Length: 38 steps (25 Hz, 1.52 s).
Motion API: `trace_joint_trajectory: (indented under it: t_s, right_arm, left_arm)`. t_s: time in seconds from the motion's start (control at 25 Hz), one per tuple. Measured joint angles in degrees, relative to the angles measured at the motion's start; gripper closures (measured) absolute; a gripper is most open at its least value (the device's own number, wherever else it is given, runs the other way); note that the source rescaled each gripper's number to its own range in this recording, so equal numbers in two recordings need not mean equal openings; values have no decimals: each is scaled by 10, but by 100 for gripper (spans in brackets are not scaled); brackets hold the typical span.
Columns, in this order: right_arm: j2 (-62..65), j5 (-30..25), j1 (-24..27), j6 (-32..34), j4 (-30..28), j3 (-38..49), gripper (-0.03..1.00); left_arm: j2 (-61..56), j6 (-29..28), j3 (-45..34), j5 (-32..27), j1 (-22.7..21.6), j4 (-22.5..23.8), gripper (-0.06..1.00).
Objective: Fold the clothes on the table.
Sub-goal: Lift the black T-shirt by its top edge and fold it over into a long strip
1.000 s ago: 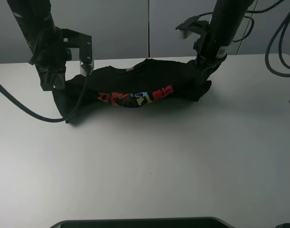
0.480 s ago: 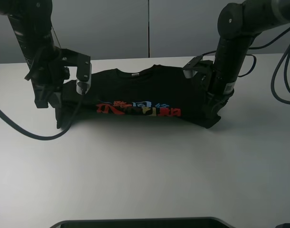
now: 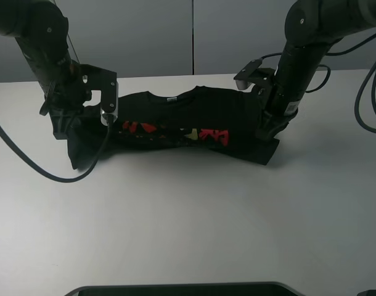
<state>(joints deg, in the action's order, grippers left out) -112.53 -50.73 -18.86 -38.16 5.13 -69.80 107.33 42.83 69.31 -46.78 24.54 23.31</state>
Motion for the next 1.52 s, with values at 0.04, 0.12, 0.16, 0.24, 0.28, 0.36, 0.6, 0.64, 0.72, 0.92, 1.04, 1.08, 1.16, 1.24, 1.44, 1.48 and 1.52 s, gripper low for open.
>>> trace_joint_trajectory:
  t_s: [0.04, 0.12, 0.16, 0.24, 0.28, 0.36, 0.6, 0.64, 0.72, 0.92, 1.04, 1.08, 1.16, 1.24, 1.44, 1.48, 1.52]
  right_arm:
    - [5, 15, 0, -1, 0, 0, 96]
    - [15, 55, 0, -8, 0, 0, 96]
    - [16, 72, 0, -12, 0, 0, 96]
    - [17, 116, 0, -20, 0, 0, 96]
    - [17, 140, 0, -26, 0, 0, 96]
    - [17, 187, 0, -36, 0, 0, 96]
    - [17, 286, 0, -52, -26, 0, 96]
    - [17, 297, 0, -53, -35, 0, 96]
    - [17, 316, 0, -53, -48, 0, 96]
    - [12, 375, 0, -53, -57, 0, 96]
    - [-9, 414, 0, -54, -58, 0, 96]
    - [-18, 424, 0, -54, -60, 0, 96]
    - [-34, 443, 0, -56, -60, 0, 96]
    - [-49, 468, 0, -56, -60, 0, 96]
    - [-73, 507, 2, -58, -60, 0, 96]
    - [-78, 513, 5, -58, -58, 0, 96]
    - [-83, 518, 10, -58, -58, 0, 96]
  left_arm:
    - [0, -21, 0, 20, 0, 31, 91]
    - [0, -64, 0, 51, 0, 78, 91]
    - [0, -77, 0, 66, 0, 93, 91]
    - [0, -88, 0, 93, 0, 107, 91]
    - [0, -90, 0, 106, -1, 111, 91]
    - [0, -93, 0, 139, -5, 117, 91]
    - [5, -99, 0, 180, -37, 128, 91]
    - [8, -102, 0, 180, -46, 129, 91]
    - [20, -110, 0, 180, -62, 131, 91]
    - [40, -112, 0, 193, -82, 140, 91]
    - [47, -114, 0, 218, -85, 155, 91]
    - [49, -119, 0, 231, -84, 157, 91]
    - [53, -131, 0, 254, -84, 169, 91]
    - [59, -146, 0, 274, -84, 189, 91]
    - [94, -197, 0, 294, -84, 266, 91]
    - [102, -214, 0, 296, -84, 287, 91]
    - [111, -237, 0, 296, -85, 316, 91]
